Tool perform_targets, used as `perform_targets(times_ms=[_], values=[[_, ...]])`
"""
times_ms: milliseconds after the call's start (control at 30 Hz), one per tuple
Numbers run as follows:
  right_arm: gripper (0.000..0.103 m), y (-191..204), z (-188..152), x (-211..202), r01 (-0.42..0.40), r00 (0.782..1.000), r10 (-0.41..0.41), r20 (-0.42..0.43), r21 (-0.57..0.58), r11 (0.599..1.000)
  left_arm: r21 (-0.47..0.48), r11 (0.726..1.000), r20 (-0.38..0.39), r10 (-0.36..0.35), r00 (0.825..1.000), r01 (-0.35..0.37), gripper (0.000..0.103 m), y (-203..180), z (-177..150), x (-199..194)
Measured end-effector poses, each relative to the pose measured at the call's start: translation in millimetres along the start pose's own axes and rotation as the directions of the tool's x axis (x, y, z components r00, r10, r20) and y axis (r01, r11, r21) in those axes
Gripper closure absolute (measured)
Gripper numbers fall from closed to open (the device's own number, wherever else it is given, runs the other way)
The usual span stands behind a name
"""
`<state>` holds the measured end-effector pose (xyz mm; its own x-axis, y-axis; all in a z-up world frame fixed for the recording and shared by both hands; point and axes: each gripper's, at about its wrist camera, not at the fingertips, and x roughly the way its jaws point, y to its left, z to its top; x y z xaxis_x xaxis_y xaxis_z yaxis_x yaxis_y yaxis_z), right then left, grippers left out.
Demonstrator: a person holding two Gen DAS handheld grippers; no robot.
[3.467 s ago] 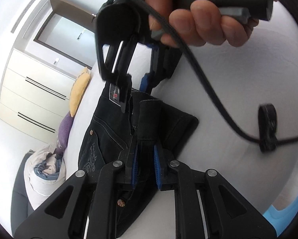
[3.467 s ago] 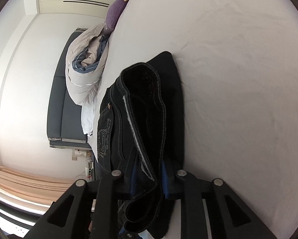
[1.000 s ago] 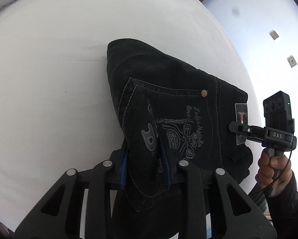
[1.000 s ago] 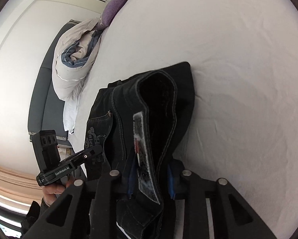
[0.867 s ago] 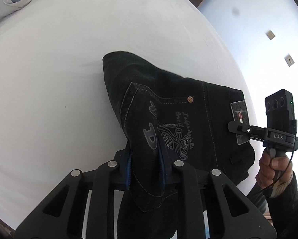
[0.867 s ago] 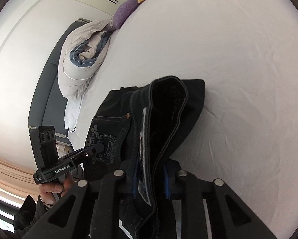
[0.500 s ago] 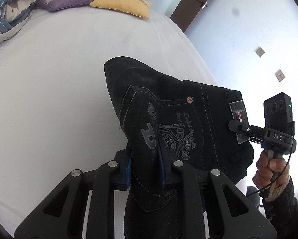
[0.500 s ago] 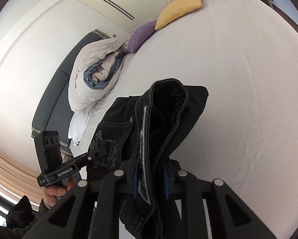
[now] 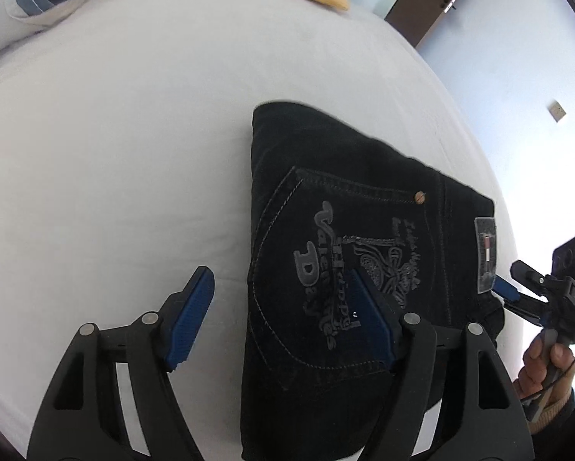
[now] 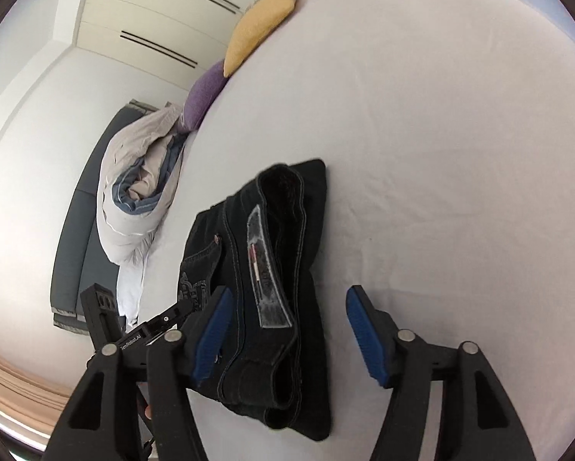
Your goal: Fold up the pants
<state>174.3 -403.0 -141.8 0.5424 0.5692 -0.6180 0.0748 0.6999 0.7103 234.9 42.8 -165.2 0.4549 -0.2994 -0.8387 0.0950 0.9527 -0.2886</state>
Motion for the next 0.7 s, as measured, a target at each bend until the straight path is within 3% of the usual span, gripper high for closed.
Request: perform_targets(times_ms=[67, 100, 167, 200, 233, 300, 333, 367, 467, 500, 567, 700], values=[[0.02, 19, -9, -29, 0.091, 0.993, -0.086, 0.082, -0.062, 0.994, 0.036, 0.997, 0.094, 0.059, 0.994, -0.063, 0.032, -15, -5, -34], [0.018, 29, -13, -44, 0.143, 0.984, -0.131, 0.124, -0.095, 0.985, 0.069, 0.991, 0.165, 0.098, 0.981, -0.111, 0.029, -25, -10, -56], [0.012, 59, -25, -71, 0.278, 0.945, -0.233, 0.227, -0.188, 0.942, 0.125, 0.966, 0.347, 0.17, 0.922, -0.226, 0.018, -55, -21, -103], [0.008, 76, -34, -84, 0.353, 0.916, -0.284, 0.285, -0.23, 0.907, 0.129, 0.952, 0.427, 0.201, 0.882, -0.279, 0.005, -69, -30, -127], [0.004, 88, -42, -97, 0.405, 0.889, -0.312, 0.336, -0.259, 0.877, 0.124, 0.942, 0.475, 0.221, 0.852, -0.313, 0.0, -96, -27, -138], [0.0, 118, -63, -124, 0.473, 0.839, -0.317, 0.441, -0.306, 0.826, 0.115, 0.921, 0.586, 0.24, 0.774, -0.373, 0.0, -123, -43, -182], [0.0, 127, -74, -139, 0.495, 0.818, -0.308, 0.485, -0.323, 0.807, 0.123, 0.909, 0.612, 0.246, 0.752, -0.397, 0.0, -132, -51, -200], [0.0, 136, -84, -153, 0.517, 0.8, -0.303, 0.518, -0.337, 0.787, 0.129, 0.901, 0.62, 0.252, 0.743, -0.414, 0.0, -145, -52, -214], [0.0, 166, -108, -183, 0.557, 0.763, -0.302, 0.571, -0.344, 0.756, 0.12, 0.902, 0.616, 0.26, 0.744, -0.415, 0.0, -162, -67, -259], [0.0, 175, -112, -188, 0.55, 0.766, -0.292, 0.572, -0.349, 0.759, 0.122, 0.911, 0.615, 0.243, 0.75, -0.395, 0.0, -168, -74, -269], [0.0, 184, -121, -207, 0.503, 0.787, -0.252, 0.563, -0.351, 0.789, 0.147, 0.928, 0.587, 0.196, 0.785, -0.342, 0.0, -177, -90, -290], [0.0, 197, -134, -240, 0.43, 0.804, -0.216, 0.554, -0.29, 0.855, 0.154, 0.928, 0.517, 0.218, 0.828, -0.34, 0.0, -193, -111, -306]])
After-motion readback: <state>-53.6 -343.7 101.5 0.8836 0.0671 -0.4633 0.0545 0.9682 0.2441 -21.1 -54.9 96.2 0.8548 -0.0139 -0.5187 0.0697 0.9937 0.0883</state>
